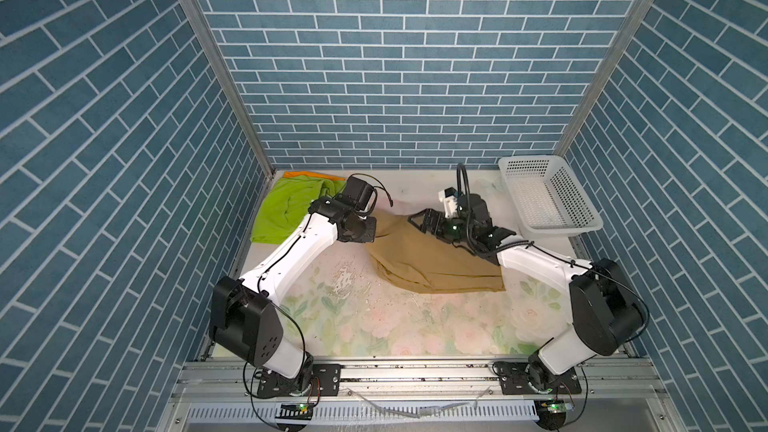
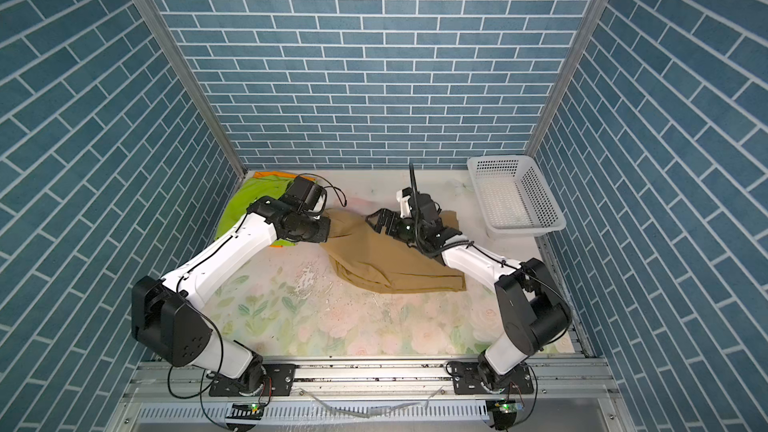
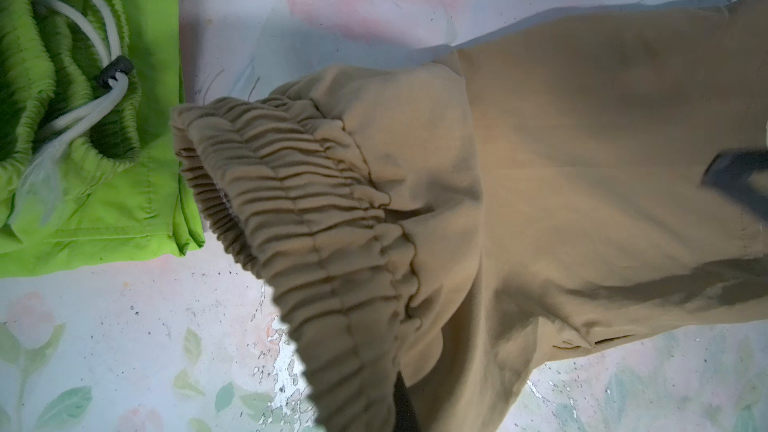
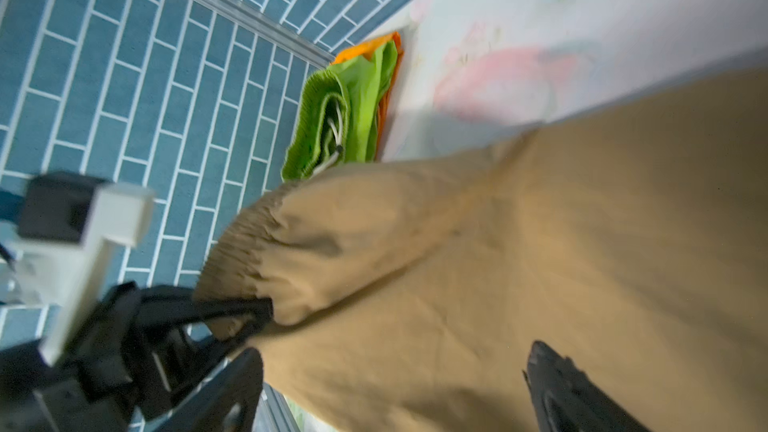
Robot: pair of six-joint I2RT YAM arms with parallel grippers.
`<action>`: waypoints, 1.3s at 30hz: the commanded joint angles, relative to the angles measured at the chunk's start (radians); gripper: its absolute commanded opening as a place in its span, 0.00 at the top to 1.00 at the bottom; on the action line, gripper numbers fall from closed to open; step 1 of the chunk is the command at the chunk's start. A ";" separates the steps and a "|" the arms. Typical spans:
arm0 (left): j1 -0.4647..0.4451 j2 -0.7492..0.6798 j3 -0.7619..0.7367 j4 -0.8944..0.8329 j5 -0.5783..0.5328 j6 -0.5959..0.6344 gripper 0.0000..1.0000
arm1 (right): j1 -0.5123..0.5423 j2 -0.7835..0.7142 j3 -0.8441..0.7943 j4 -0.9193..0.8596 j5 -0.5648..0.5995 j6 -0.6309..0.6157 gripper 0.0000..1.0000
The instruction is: Fold and stack the shorts
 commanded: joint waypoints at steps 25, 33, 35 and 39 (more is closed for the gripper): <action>-0.033 0.007 -0.016 -0.020 -0.048 0.019 1.00 | 0.270 -0.040 -0.304 -0.164 0.006 -0.105 0.01; -0.078 -0.016 0.041 -0.071 -0.100 0.071 1.00 | -0.060 -0.423 -0.308 -0.519 0.058 -0.215 0.01; -0.111 0.001 0.080 -0.096 -0.123 0.079 1.00 | -0.184 -0.454 -0.284 -0.617 0.067 -0.268 0.01; -0.188 0.050 0.166 -0.133 -0.160 0.088 1.00 | -0.384 -0.427 -0.263 -0.669 0.021 -0.306 0.01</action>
